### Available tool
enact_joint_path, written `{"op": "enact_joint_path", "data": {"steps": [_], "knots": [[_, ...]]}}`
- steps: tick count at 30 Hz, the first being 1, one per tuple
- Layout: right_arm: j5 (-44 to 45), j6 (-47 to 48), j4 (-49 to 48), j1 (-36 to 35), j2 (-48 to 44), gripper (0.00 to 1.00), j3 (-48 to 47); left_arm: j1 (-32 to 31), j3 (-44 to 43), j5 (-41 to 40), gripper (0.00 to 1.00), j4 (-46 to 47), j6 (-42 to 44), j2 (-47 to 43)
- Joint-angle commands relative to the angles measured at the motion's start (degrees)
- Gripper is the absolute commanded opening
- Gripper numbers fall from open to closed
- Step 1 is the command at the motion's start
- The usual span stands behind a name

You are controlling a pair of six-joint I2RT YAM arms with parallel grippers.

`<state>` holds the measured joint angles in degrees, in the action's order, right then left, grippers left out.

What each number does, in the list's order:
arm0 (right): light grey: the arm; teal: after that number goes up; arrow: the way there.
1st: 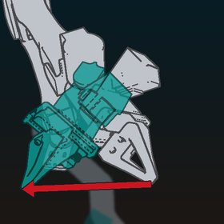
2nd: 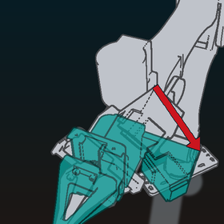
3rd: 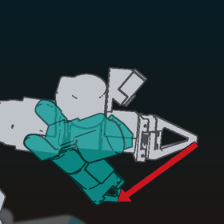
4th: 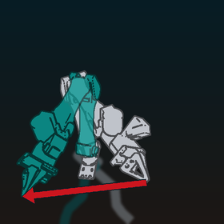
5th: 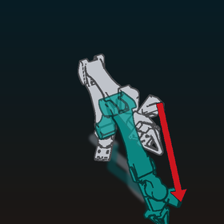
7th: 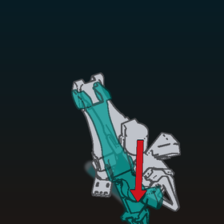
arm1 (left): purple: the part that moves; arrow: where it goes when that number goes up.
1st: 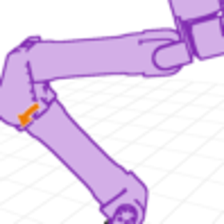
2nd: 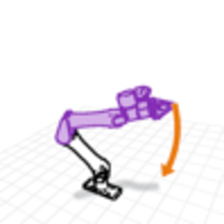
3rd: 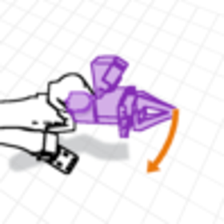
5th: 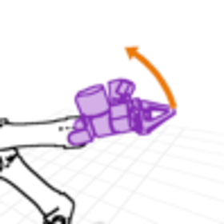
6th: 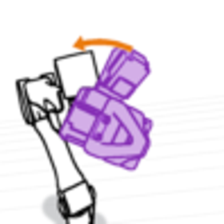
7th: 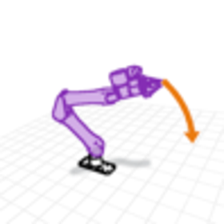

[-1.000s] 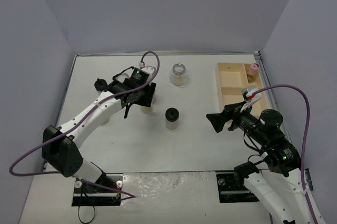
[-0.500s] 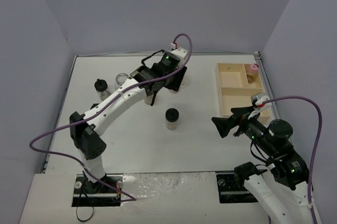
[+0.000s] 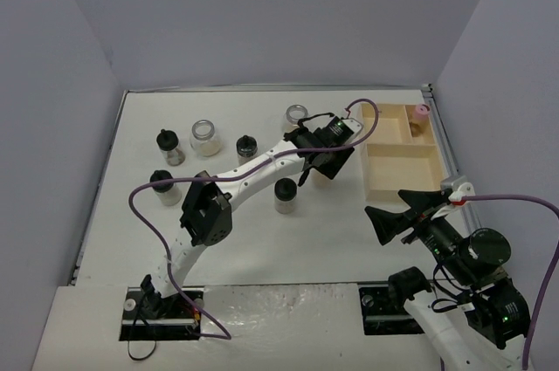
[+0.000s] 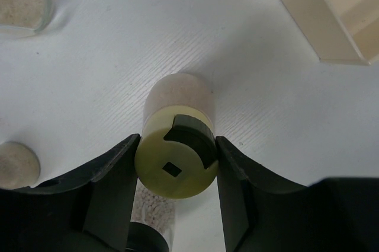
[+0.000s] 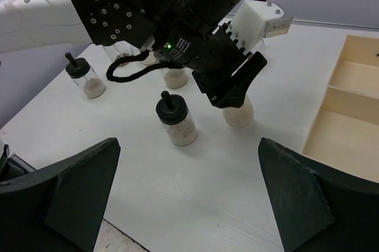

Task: Organize the condiment bottles

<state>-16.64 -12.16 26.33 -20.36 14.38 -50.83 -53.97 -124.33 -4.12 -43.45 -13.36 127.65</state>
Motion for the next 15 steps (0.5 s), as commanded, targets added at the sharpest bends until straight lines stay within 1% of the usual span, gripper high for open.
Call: {"op": "enact_joint_path", "data": {"steps": [1, 3, 5, 7, 9, 13, 15], "knots": [[1.7, -0.8, -0.8, -0.2, 0.7, 1.0, -1.3, 0.2, -3.9, 2.5, 0.15, 2.1, -1.2, -1.2], [2.0, -0.8, -0.4, -0.2, 1.0, 1.0, -1.3, 0.3, -3.3, 2.5, 0.31, 2.3, -1.1, -0.9], [2.3, -0.6, -0.2, -0.2, 1.9, 1.0, -1.2, 0.4, -2.0, 3.0, 0.4, 3.3, -1.1, -1.2], [2.3, -0.5, -0.1, -0.1, 2.3, 1.0, -1.1, 0.4, -1.0, 3.7, 0.47, 3.8, -1.0, -1.2], [2.6, -0.5, -0.2, -0.2, 2.7, 1.0, -1.2, 0.5, -0.6, 4.1, 0.6, 4.2, -0.8, -1.1], [3.0, -0.5, -0.3, -0.1, 3.6, 1.0, -1.5, 0.6, -0.7, 4.1, 0.72, 3.7, -0.7, -1.4], [2.8, -0.4, -0.3, -0.1, 4.2, 1.0, -1.7, 0.8, -0.4, 4.1, 0.83, 3.7, -0.6, -2.0]]}}
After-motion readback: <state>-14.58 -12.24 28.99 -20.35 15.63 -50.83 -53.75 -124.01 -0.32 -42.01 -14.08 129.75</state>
